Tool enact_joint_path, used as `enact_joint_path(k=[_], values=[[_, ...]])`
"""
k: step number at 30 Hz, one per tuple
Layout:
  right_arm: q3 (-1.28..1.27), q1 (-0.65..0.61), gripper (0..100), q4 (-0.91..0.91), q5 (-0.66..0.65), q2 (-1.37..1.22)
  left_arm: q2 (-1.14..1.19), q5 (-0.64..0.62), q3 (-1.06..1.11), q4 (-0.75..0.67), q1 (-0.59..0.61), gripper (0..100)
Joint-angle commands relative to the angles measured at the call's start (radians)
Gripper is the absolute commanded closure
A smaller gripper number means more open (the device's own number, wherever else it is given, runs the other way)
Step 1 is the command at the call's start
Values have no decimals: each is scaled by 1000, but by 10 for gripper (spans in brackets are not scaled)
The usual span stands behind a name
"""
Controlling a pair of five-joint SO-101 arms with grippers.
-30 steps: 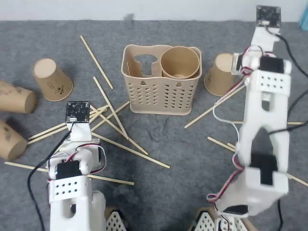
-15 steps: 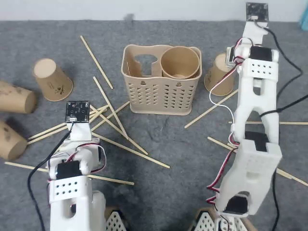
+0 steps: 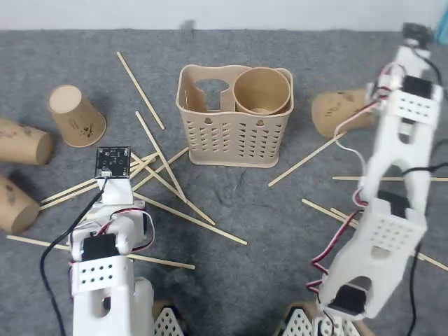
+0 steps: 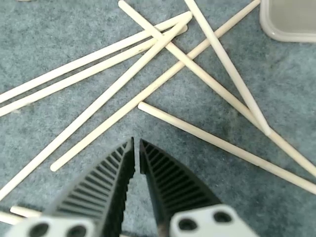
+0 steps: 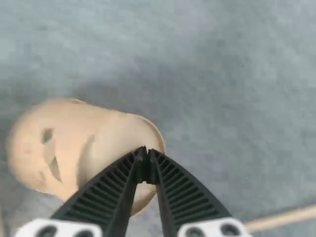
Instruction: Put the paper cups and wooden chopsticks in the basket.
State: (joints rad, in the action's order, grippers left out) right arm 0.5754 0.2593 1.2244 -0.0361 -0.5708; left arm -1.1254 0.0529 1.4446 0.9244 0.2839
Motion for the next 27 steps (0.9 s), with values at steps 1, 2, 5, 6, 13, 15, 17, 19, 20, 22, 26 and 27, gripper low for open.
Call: enact_joint_path(k=[1,2,5,6,13,15,17,19,20,22,26,27], values=[[28,84,991,77,-14,12,-20,8,-4,-25,-2,988],[29,113,991,97,-14,13,-20,8,-4,-25,-2,988],[55,194,991,150,-14,24,-20,8,-4,-25,-2,988],[68,217,990,166,-14,35,-20,8,-4,-25,-2,988],[187,283,990,291,-14,108,-20,8,-4,-25,-2,988],[210,251,990,317,-14,127,-20,8,-4,-25,0,988],[226,203,990,331,-14,145,-20,8,-4,-25,0,988],[226,140,990,331,-11,160,-20,8,-4,-25,0,988],[226,104,990,329,-9,168,-20,8,-4,-25,0,988],[226,30,990,318,-6,171,-20,8,-4,-25,2,988],[226,-104,990,211,-6,124,-20,8,-4,-23,2,988],[226,-127,989,176,-6,107,-20,8,-4,-23,2,988]])
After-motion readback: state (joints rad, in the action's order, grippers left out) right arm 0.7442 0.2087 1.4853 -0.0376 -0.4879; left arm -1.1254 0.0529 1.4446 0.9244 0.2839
